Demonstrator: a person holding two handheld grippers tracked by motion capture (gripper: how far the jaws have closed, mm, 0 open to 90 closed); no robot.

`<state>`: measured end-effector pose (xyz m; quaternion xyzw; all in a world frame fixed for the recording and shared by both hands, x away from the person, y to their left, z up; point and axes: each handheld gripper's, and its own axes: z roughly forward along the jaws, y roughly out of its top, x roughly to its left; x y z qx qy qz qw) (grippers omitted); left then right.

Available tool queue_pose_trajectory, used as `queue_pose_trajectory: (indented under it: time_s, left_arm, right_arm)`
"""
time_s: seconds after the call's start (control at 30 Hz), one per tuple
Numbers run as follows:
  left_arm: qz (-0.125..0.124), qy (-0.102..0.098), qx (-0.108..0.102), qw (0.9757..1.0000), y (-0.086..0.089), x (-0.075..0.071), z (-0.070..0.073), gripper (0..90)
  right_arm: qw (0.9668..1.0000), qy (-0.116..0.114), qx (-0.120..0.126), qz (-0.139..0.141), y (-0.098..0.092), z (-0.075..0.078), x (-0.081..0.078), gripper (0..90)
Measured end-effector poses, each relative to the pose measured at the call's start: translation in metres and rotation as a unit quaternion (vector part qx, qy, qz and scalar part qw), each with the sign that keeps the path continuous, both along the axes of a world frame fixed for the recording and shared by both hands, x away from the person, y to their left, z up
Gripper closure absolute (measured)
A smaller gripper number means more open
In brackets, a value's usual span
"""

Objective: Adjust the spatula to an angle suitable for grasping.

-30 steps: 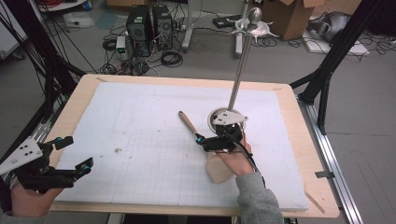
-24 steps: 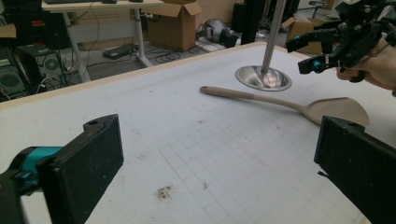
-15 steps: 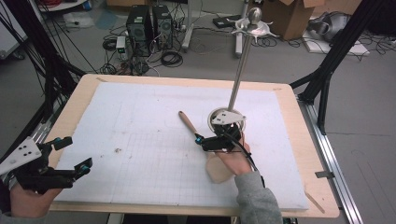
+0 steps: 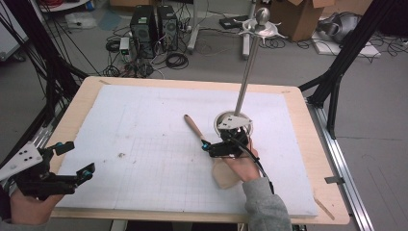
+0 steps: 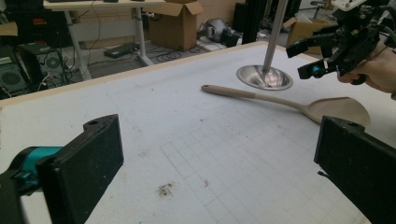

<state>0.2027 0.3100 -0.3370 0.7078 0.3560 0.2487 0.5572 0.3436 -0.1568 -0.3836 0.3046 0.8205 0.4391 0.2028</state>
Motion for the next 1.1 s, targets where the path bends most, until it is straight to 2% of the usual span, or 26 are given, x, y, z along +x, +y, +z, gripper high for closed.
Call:
queue_pose_trajectory:
  time_s: [0.33,0.6,1.1]
  left_arm:
    - [0.0,-0.001,-0.001,1.0,0.0,0.0,0.0,1.7]
    - [-0.001,0.0,0.003,1.0,-0.001,0.0,0.0,1.7]
    - [-0.001,0.002,0.002,1.0,-0.002,0.001,-0.001,1.7]
  right_arm:
    - [1.0,-0.001,-0.007,0.003,0.002,0.0,-0.003,9.6]
    - [1.0,0.005,-0.002,0.005,0.001,0.0,-0.003,9.6]
    - [0.9994,0.032,-0.008,0.005,0.006,-0.014,0.011,9.6]
